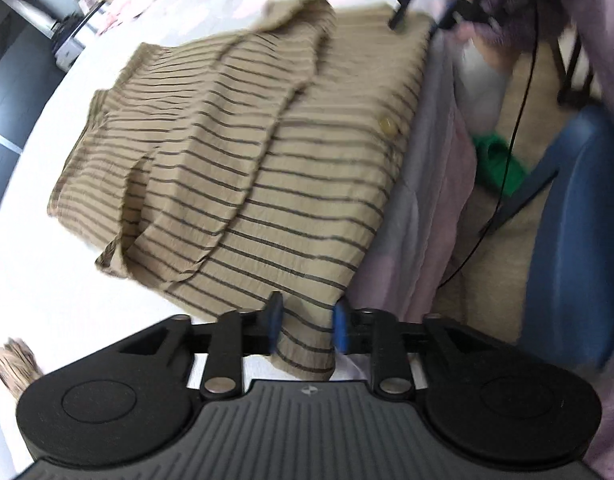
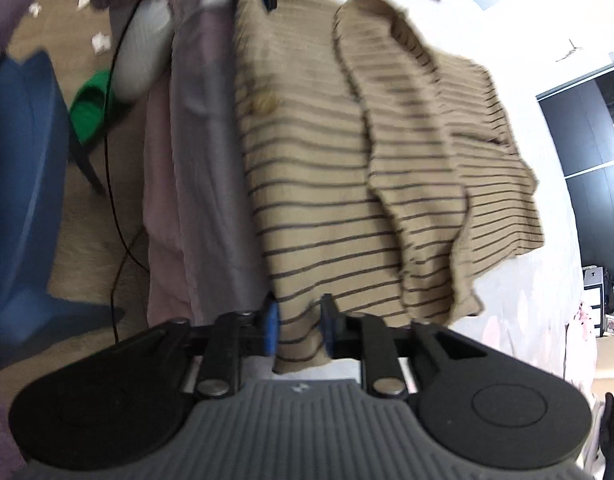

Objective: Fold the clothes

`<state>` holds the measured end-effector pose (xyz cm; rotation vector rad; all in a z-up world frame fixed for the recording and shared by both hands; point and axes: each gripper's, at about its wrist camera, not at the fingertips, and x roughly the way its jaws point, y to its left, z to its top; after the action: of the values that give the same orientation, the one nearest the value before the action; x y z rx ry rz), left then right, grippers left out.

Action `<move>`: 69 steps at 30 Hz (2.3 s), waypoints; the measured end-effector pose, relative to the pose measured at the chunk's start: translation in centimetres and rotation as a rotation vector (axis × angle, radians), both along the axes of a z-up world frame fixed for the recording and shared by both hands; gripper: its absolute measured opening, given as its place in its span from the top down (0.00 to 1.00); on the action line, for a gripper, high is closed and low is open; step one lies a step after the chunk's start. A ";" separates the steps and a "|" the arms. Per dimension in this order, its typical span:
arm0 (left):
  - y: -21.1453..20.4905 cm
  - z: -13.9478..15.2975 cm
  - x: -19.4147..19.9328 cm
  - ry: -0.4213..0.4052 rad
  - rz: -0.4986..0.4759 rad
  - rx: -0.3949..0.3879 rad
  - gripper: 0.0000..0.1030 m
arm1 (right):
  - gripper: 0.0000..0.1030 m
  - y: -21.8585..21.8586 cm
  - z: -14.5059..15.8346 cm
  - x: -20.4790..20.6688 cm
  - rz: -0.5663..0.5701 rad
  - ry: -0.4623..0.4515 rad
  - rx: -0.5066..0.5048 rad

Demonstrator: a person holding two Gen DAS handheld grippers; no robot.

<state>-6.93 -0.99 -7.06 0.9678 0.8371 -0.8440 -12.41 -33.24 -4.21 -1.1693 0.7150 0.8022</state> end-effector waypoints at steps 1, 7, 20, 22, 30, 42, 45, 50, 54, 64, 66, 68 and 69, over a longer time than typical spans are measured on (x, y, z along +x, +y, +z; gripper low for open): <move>0.4 0.9 0.3 0.013 0.020 -0.035 0.70 | 0.72 -0.1 0.7 -0.2 -0.002 0.001 0.029; 1.8 5.3 3.9 0.070 0.124 -0.188 0.62 | 0.69 -0.4 5.1 2.5 -0.082 0.028 0.201; 4.4 7.6 21.9 0.162 0.527 -0.409 0.56 | 0.53 -3.4 7.7 20.8 -0.454 0.139 0.371; 4.6 6.4 25.0 0.173 0.596 -0.410 0.56 | 0.52 -4.0 6.9 24.0 -0.548 0.169 0.395; 6.9 1.6 35.0 0.233 0.800 -0.527 0.56 | 0.35 -5.6 2.6 34.7 -0.804 0.295 0.547; 6.0 -2.5 41.1 0.239 0.724 -0.607 0.56 | 0.35 -5.9 -0.1 44.3 -0.862 0.356 0.713; 5.7 -3.0 41.6 0.237 0.703 -0.625 0.58 | 0.43 -5.4 -1.1 45.8 -0.852 0.394 0.733; 5.6 -3.3 41.7 0.245 0.664 -0.647 0.66 | 0.52 -4.5 -2.2 46.6 -0.794 0.414 0.757; 6.2 -2.8 42.2 0.298 0.663 -0.658 0.69 | 0.81 -4.5 -2.1 46.7 -0.759 0.454 0.776; 9.8 -1.6 42.6 0.451 0.768 -0.714 0.54 | 0.72 -5.0 -1.6 46.6 -0.818 0.478 0.801; 9.4 -2.4 42.3 0.465 0.761 -0.691 0.54 | 0.61 -5.3 -1.5 46.7 -0.830 0.492 0.821; 9.0 -2.8 42.0 0.450 0.753 -0.699 0.56 | 0.58 -5.5 -1.6 46.8 -0.843 0.520 0.839; 8.7 -2.8 42.0 0.452 0.748 -0.705 0.56 | 0.58 -5.5 -1.8 46.8 -0.850 0.526 0.841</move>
<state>35.07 7.71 -9.88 -0.1849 1.0744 -0.6157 34.37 -38.77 -6.00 0.1539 1.0476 0.5594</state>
